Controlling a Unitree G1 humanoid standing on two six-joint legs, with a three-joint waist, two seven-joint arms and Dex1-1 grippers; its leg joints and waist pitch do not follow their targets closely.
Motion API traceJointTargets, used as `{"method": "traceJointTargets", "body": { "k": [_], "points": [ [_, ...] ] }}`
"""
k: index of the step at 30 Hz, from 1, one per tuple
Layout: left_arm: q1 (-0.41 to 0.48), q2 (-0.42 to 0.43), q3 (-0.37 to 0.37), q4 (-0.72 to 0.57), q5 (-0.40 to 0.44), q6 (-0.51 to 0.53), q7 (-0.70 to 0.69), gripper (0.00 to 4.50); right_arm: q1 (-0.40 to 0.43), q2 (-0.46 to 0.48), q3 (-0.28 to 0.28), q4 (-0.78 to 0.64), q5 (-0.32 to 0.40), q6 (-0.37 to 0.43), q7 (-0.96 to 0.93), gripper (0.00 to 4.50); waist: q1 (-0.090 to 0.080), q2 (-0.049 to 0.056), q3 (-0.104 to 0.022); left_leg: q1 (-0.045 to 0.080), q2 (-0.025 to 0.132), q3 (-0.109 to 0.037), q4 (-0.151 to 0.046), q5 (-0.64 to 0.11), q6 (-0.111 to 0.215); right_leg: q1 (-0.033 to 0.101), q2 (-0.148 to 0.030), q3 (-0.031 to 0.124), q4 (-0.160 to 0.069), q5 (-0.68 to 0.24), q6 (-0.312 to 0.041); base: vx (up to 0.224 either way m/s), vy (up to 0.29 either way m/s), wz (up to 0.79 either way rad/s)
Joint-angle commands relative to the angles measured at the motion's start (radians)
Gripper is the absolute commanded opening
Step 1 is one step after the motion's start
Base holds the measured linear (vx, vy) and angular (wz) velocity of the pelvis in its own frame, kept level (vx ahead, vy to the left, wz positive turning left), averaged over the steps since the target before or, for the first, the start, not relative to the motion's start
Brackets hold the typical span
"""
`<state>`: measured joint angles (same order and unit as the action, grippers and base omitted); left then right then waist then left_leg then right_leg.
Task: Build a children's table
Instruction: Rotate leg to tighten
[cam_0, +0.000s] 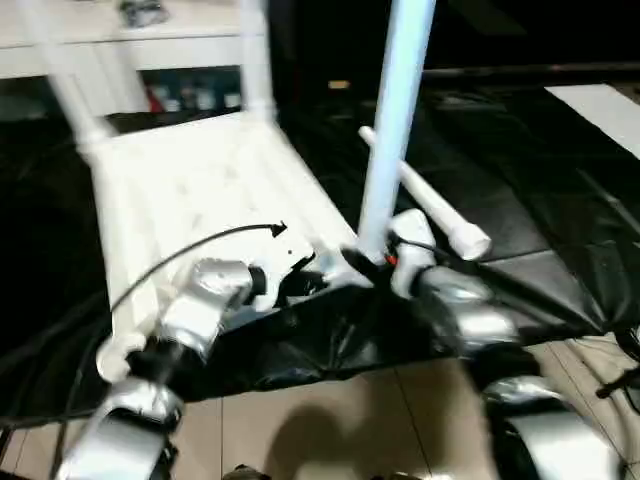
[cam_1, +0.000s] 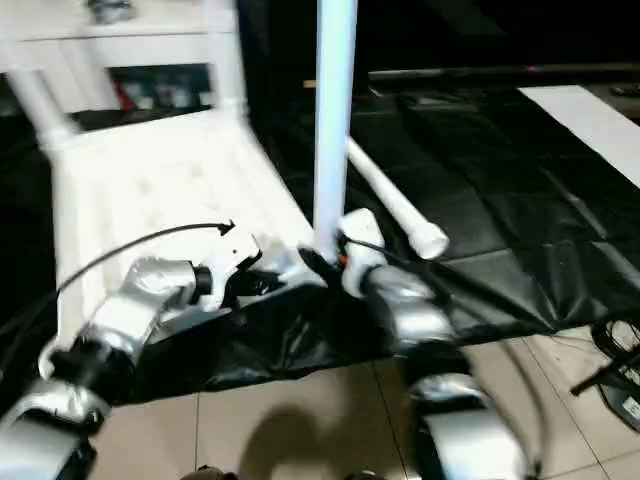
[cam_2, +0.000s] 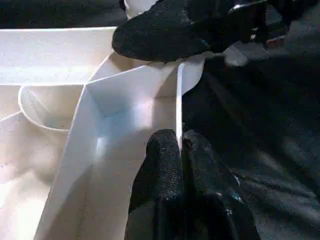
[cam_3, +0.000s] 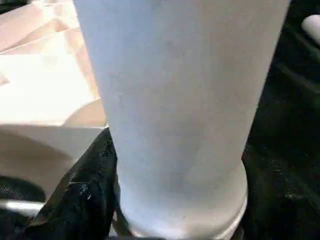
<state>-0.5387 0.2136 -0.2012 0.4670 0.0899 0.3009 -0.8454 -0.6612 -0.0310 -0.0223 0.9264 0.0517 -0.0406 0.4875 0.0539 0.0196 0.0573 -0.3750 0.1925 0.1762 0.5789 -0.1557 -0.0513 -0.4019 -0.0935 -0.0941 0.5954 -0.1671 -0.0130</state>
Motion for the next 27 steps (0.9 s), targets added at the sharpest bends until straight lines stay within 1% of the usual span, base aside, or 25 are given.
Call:
{"method": "traceJointTargets", "body": {
  "k": [1, 2, 3, 4, 5, 6, 7, 8, 9, 10, 11, 12, 14, 15, 16, 17, 19, 20, 21, 22, 23, 24, 25, 26, 27],
  "points": [
    [0.001, -0.061, -0.027, -0.086, -0.051, -0.011, -0.013, 0.0, 0.011, 0.06, 0.035, 0.056, -0.006, 0.006, 0.02, 3.11, 0.007, 0.001, -0.067, 0.012, 0.036, -0.015, -0.074, -0.358, 0.001, 0.041, -0.063, 0.049, -0.084, -0.351, -0.188, 0.0, 0.0, 0.0],
    [0.002, -0.059, -0.033, -0.084, -0.05, -0.016, -0.018, 0.0, 0.01, 0.059, 0.037, 0.059, -0.007, 0.002, 0.02, 3.32, 0.007, 0.002, -0.068, 0.01, 0.036, -0.014, -0.074, -0.338, 0.008, 0.043, -0.062, 0.05, -0.08, -0.315, -0.197, 0.0, 0.0, 0.0],
    [-0.001, -0.053, -0.038, -0.074, -0.049, -0.026, -0.026, 0.0, 0.009, 0.056, 0.032, 0.058, 0.005, 0.008, 0.041, 3.46, 0.008, 0.006, -0.069, 0.01, 0.035, -0.013, -0.073, -0.324, 0.014, 0.045, -0.061, 0.05, -0.078, -0.288, -0.205, 0.0, 0.0, 0.0],
    [-0.002, -0.051, -0.039, -0.072, -0.049, -0.028, -0.028, 0.0, 0.008, 0.055, 0.03, 0.058, 0.008, 0.009, 0.046, 3.49, 0.007, 0.004, -0.069, 0.011, 0.035, -0.012, -0.072, -0.321, 0.017, 0.045, -0.06, 0.05, -0.078, -0.279, -0.208, 0.0, 0.0, 0.0],
    [-0.003, -0.045, -0.038, -0.079, -0.051, -0.022, -0.037, 0.0, 0.008, 0.041, 0.037, 0.056, 0.004, -0.008, 0.06, 3.55, 0.01, 0.012, -0.07, 0.014, 0.036, -0.011, -0.071, -0.315, 0.022, 0.045, -0.06, 0.05, -0.076, -0.265, -0.215, 0.0, 0.0, 0.0],
    [-0.003, -0.043, -0.038, -0.082, -0.051, -0.019, -0.039, 0.0, 0.008, 0.038, 0.039, 0.055, 0.0, -0.014, 0.061, 3.67, 0.01, 0.012, -0.07, 0.014, 0.036, -0.011, -0.071, -0.315, 0.022, 0.045, -0.06, 0.05, -0.076, -0.265, -0.215, 0.0, 0.0, 0.0],
    [-0.002, -0.043, -0.037, -0.083, -0.051, -0.018, -0.04, 0.0, 0.008, 0.036, 0.04, 0.055, -0.001, -0.017, 0.062, 3.8, 0.01, 0.009, -0.07, 0.013, 0.036, -0.011, -0.072, -0.314, 0.021, 0.046, -0.059, 0.05, -0.076, -0.258, -0.218, 0.0, 0.0, 0.0],
    [-0.004, -0.035, -0.04, -0.078, -0.053, -0.024, -0.058, 0.0, 0.012, 0.023, 0.044, 0.044, -0.001, -0.024, 0.088, 3.8, 0.012, 0.012, -0.071, 0.012, 0.036, -0.011, -0.072, -0.309, 0.021, 0.047, -0.058, 0.05, -0.074, -0.249, -0.221, 0.0, 0.0, 0.0],
    [-0.004, -0.032, -0.042, -0.079, -0.055, -0.025, -0.065, 0.0, 0.013, 0.017, 0.045, 0.041, 0.0, -0.027, 0.1, 3.8, 0.012, 0.01, -0.072, 0.013, 0.036, -0.011, -0.072, -0.307, 0.022, 0.049, -0.058, 0.049, -0.073, -0.238, -0.224, 0.0, 0.0, 0.0],
    [-0.003, -0.024, -0.046, -0.081, -0.059, -0.028, -0.084, 0.0, 0.017, 0.005, 0.047, 0.032, 0.003, -0.035, 0.132, 3.8, 0.012, 0.014, -0.072, 0.012, 0.036, -0.012, -0.071, -0.305, 0.022, 0.05, -0.058, 0.049, -0.071, -0.23, -0.227, 0.0, 0.0, 0.0],
    [0.002, -0.013, -0.055, -0.088, -0.067, -0.029, -0.118, 0.0, 0.023, -0.015, 0.051, 0.021, 0.005, -0.05, 0.188, 3.8, 0.012, 0.012, -0.073, 0.011, 0.036, -0.011, -0.071, -0.303, 0.027, 0.051, -0.057, 0.049, -0.07, -0.217, -0.232, 0.0, 0.0, 0.0],
    [0.002, -0.013, -0.055, -0.089, -0.067, -0.029, -0.119, 0.0, 0.023, -0.015, 0.051, 0.02, 0.005, -0.05, 0.19, 3.8, 0.014, 0.012, -0.073, 0.012, 0.037, -0.011, -0.07, -0.3, 0.032, 0.052, -0.058, 0.049, -0.069, -0.213, -0.238, 0.0, 0.0, 0.0],
    [0.001, 0.006, -0.067, -0.073, -0.073, -0.05, -0.173, 0.0, 0.044, -0.059, 0.075, -0.02, 0.017, -0.056, 0.336, 3.8, 0.019, 0.013, -0.073, 0.011, 0.038, -0.009, -0.068, -0.286, 0.042, 0.053, -0.057, 0.049, -0.067, -0.194, -0.245, 0.0, 0.0, 0.0],
    [-0.001, 0.01, -0.067, -0.066, -0.074, -0.056, -0.181, 0.0, 0.05, -0.069, 0.084, -0.031, 0.021, -0.054, 0.373, 3.8, 0.026, 0.012, -0.074, 0.013, 0.04, -0.007, -0.066, -0.278, 0.05, 0.053, -0.056, 0.049, -0.066, -0.185, -0.246, 0.0, 0.0, 0.0],
    [-0.003, 0.011, -0.067, -0.061, -0.075, -0.059, -0.185, 0.0, 0.054, -0.076, 0.09, -0.039, 0.023, -0.053, 0.396, 3.8, 0.03, 0.012, -0.073, 0.012, 0.039, -0.006, -0.066, -0.271, 0.055, 0.054, -0.055, 0.049, -0.066, -0.179, -0.247, 0.0, 0.0, 0.0],
    [-0.01, 0.018, -0.067, -0.042, -0.079, -0.069, -0.206, 0.0, 0.074, -0.105, 0.117, -0.076, 0.034, -0.038, 0.498, 3.8, 0.039, 0.012, -0.073, 0.011, 0.04, -0.006, -0.065, -0.263, 0.062, 0.054, -0.054, 0.047, -0.064, -0.178, -0.249, 0.0, 0.0, 0.0],
    [-0.012, 0.021, -0.068, -0.037, -0.079, -0.072, -0.214, 0.0, 0.08, -0.114, 0.126, -0.088, 0.037, -0.036, 0.525, 3.8, 0.045, 0.011, -0.072, 0.015, 0.041, -0.004, -0.064, -0.273, 0.063, 0.051, -0.055, 0.048, -0.067, -0.198, -0.245, 0.0, 0.0, 0.0],
    [-0.014, 0.023, -0.067, -0.034, -0.08, -0.074, -0.22, 0.0, 0.083, -0.118, 0.131, -0.096, 0.037, -0.034, 0.541, 3.8, 0.047, 0.006, -0.071, 0.013, 0.042, -0.006, -0.066, -0.273, 0.059, 0.052, -0.058, 0.049, -0.066, -0.222, -0.242, 0.0, 0.0, 0.0],
    [-0.025, 0.037, -0.071, -0.009, -0.074, -0.093, -0.243, 0.0, 0.1, -0.146, 0.161, -0.13, 0.036, -0.029, 0.612, 3.8, 0.049, 0.005, -0.07, 0.013, 0.042, -0.006, -0.068, -0.283, 0.052, 0.05, -0.06, 0.049, -0.07, -0.257, -0.234, 0.0, 0.0, 0.0],
    [-0.027, 0.039, -0.072, -0.005, -0.073, -0.096, -0.247, 0.0, 0.102, -0.15, 0.166, -0.136, 0.036, -0.028, 0.624, 3.8, 0.051, 0.005, -0.069, 0.015, 0.041, -0.006, -0.067, -0.288, 0.052, 0.05, -0.058, 0.048, -0.074, -0.274, -0.224, 0.0, 0.0, 0.0],
    [-0.036, 0.047, -0.072, 0.014, -0.071, -0.104, -0.263, 0.0, 0.112, -0.169, 0.187, -0.156, 0.034, -0.018, 0.676, 3.8, 0.054, 0.003, -0.068, 0.016, 0.042, -0.006, -0.068, -0.297, 0.051, 0.048, -0.059, 0.049, -0.076, -0.291, -0.217, 0.0, 0.0, 0.0],
    [-0.047, 0.055, -0.073, 0.034, -0.068, -0.113, -0.274, 0.0, 0.119, -0.184, 0.203, -0.173, 0.033, -0.01, 0.721, 3.8, 0.058, 0.003, -0.067, 0.016, 0.04, -0.006, -0.068, -0.301, 0.051, 0.048, -0.057, 0.049, -0.078, -0.314, -0.206, 0.0, 0.0, 0.0],
    [-0.058, 0.061, -0.073, 0.054, -0.064, -0.12, -0.282, 0.0, 0.126, -0.197, 0.218, -0.187, 0.032, -0.003, 0.758, 3.8, 0.061, 0.003, -0.069, 0.019, 0.042, -0.005, -0.068, -0.303, 0.049, 0.047, -0.06, 0.05, -0.077, -0.318, -0.205, 0.0, 0.0, 0.0],
    [-0.069, 0.069, -0.074, 0.073, -0.062, -0.13, -0.294, 0.0, 0.133, -0.208, 0.228, -0.207, 0.033, 0.012, 0.797, 3.8, 0.065, 0.001, -0.067, 0.023, 0.041, -0.004, -0.068, -0.312, 0.049, 0.043, -0.058, 0.051, -0.082, -0.334, -0.201, 0.0, 0.0, 0.0],
    [-0.069, 0.069, -0.074, 0.073, -0.062, -0.13, -0.294, 0.0, 0.133, -0.208, 0.228, -0.207, 0.033, 0.012, 0.797, 3.8, 0.067, 0.001, -0.069, 0.02, 0.044, -0.006, -0.069, -0.305, 0.045, 0.045, -0.061, 0.052, -0.077, -0.323, -0.205, 0.0, 0.0, 0.0]
  ]
}}
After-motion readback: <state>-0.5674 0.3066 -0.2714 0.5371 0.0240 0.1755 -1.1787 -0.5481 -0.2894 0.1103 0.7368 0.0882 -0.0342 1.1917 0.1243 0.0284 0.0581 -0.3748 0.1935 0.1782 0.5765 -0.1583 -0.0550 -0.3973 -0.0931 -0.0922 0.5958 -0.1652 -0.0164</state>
